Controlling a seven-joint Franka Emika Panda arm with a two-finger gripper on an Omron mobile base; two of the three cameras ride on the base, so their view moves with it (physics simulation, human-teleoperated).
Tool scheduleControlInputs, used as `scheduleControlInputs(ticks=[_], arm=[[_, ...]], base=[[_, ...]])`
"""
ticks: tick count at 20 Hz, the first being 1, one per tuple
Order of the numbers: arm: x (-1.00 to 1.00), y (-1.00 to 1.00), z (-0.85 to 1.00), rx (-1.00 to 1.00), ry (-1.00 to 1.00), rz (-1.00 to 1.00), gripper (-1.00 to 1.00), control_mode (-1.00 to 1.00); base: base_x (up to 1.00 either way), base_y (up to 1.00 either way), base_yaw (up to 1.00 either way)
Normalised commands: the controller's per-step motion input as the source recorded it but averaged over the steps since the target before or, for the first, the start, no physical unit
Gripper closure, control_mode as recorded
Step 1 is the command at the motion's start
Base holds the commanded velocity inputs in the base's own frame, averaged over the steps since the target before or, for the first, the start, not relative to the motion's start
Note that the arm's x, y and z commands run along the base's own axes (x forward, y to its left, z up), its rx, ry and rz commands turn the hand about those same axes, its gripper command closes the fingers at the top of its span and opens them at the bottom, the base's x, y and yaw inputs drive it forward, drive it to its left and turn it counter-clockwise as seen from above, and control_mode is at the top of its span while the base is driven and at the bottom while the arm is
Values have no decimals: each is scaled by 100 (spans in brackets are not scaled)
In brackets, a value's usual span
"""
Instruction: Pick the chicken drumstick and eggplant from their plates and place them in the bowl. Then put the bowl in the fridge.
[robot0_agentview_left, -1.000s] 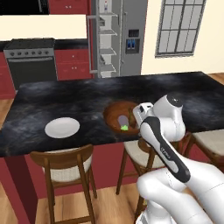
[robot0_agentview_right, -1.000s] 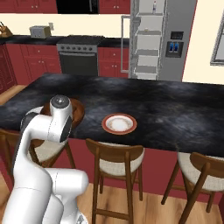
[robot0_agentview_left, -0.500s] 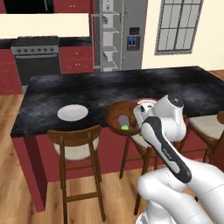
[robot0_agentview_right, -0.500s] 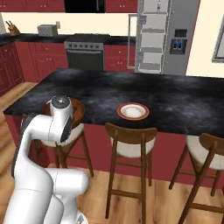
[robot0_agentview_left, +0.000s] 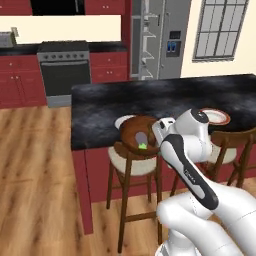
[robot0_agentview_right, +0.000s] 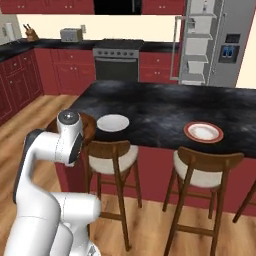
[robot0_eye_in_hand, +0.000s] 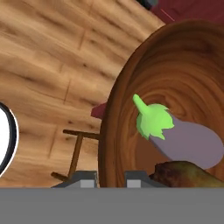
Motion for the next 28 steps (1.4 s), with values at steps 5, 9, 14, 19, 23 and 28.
scheduleControlInputs(ticks=[5, 9, 14, 19, 23, 28], arm=[[0, 0, 0, 0, 0, 0, 100, 100], [0, 0, 0, 0, 0, 0, 100, 100], [0, 0, 0, 0, 0, 0, 100, 100], [0, 0, 0, 0, 0, 0, 100, 100], [0, 0, 0, 0, 0, 0, 100, 100], [0, 0, 0, 0, 0, 0, 100, 100]], base=[[2, 94, 0], [8, 94, 0], [24, 93, 0], [44, 81, -8], [71, 47, -33], [69, 41, -41]])
